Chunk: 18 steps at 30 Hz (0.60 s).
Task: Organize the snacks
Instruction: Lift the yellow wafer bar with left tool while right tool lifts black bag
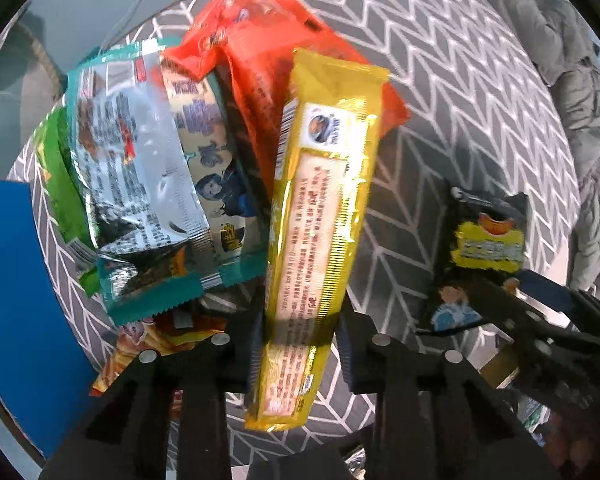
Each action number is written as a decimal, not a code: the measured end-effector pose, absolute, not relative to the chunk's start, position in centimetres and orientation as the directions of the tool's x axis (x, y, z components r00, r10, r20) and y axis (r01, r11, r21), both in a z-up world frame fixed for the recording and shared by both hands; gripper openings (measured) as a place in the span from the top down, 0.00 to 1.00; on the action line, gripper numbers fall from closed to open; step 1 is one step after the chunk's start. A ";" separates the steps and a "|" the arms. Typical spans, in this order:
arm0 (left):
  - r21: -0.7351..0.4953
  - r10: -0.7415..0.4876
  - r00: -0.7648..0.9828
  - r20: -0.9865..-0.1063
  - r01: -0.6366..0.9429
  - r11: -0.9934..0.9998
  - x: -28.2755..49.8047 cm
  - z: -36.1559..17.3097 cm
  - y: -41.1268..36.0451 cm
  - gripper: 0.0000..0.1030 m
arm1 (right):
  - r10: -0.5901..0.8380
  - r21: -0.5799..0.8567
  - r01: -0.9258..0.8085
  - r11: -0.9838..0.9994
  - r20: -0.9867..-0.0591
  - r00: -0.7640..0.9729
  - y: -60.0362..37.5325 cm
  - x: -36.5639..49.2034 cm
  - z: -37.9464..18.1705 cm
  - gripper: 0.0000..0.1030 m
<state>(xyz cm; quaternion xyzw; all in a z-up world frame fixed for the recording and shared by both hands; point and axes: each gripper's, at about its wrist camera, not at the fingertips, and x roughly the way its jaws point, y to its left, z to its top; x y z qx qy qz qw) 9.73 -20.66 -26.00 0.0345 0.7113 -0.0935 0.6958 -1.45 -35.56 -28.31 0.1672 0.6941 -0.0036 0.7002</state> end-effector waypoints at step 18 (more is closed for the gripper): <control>-0.180 -0.181 -0.004 -0.983 0.115 0.977 9.0 -22.5 -17.1 0.86 | 0.064 0.066 0.245 0.967 -0.998 0.014 -28.8 4.0 -31.1 0.21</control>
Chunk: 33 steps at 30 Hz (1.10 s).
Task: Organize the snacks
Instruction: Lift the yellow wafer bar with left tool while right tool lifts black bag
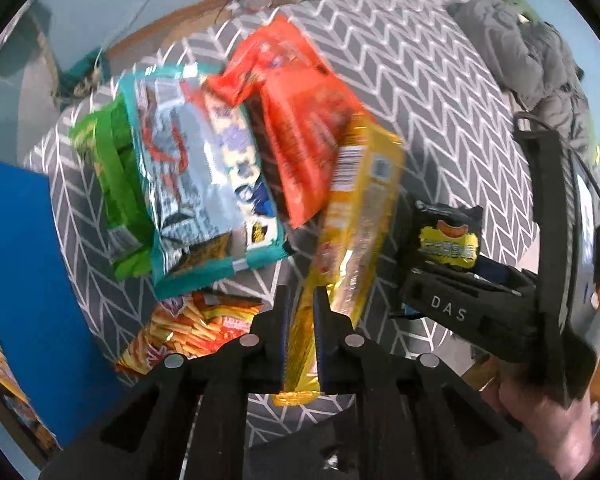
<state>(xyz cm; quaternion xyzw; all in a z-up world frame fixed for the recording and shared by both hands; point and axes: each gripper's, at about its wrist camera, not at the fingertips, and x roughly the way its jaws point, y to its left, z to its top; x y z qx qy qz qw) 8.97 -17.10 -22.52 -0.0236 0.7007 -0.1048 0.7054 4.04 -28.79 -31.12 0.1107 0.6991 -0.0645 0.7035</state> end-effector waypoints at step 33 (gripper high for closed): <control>-0.017 -0.010 -0.048 -0.999 0.149 0.989 9.3 -30.1 -24.6 0.31 | 0.111 0.118 0.088 0.989 -0.991 0.078 -30.6 4.0 -29.9 0.35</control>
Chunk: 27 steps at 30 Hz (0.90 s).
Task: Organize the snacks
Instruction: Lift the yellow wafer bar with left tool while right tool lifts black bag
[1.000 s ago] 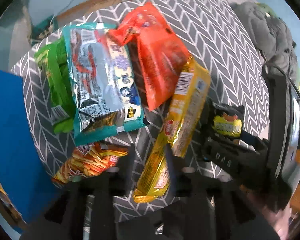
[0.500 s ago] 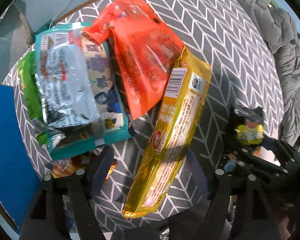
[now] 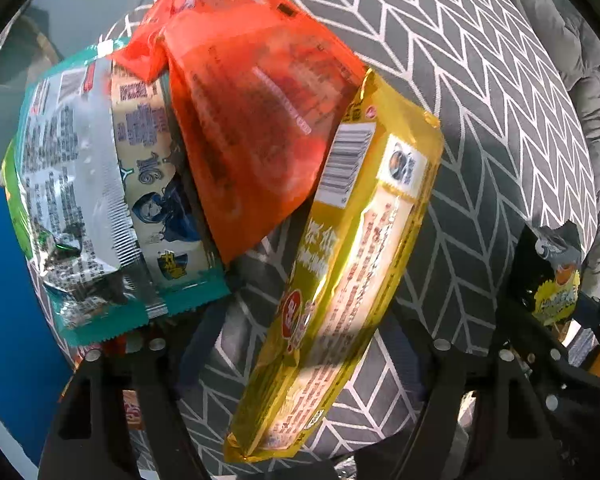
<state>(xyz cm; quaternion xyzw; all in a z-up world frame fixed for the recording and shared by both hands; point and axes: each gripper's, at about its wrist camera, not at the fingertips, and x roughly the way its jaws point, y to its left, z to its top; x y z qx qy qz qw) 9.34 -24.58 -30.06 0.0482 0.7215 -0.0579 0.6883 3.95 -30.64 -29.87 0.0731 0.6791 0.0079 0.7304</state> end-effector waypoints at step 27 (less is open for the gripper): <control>-0.157 -0.168 0.071 -0.983 0.147 0.977 6.5 -20.0 -20.4 0.69 | 0.135 0.129 -0.048 0.990 -0.979 0.154 -28.6 3.7 -21.5 0.35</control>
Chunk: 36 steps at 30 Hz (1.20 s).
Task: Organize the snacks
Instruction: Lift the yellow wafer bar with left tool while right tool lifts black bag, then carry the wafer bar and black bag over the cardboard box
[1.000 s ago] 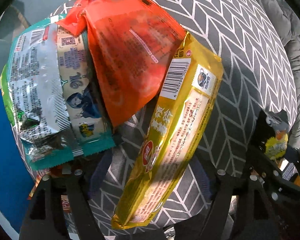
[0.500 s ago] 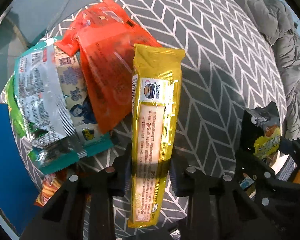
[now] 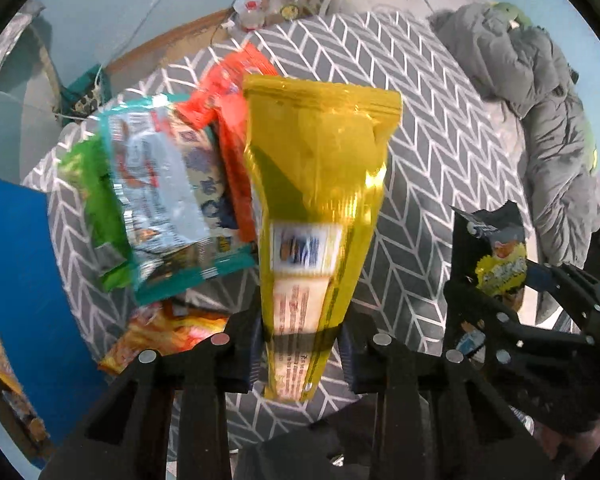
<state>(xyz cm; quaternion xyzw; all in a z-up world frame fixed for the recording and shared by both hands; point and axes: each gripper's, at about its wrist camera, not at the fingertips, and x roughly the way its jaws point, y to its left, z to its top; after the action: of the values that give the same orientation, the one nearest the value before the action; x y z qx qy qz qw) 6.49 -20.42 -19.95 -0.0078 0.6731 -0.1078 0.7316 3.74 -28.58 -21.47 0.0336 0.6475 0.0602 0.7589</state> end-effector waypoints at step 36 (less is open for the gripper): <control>-0.246 -0.196 0.328 -0.924 -0.117 0.962 -0.7 -7.4 -2.5 0.70 | 0.258 0.152 -0.382 0.912 -0.934 0.246 -14.0 2.6 -11.9 0.35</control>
<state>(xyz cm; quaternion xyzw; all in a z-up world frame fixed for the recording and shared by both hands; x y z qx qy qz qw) -0.70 -2.53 -7.37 -0.1351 0.5793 -0.0246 0.8035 2.57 -14.00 -11.94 -0.0531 0.5794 0.2032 0.7875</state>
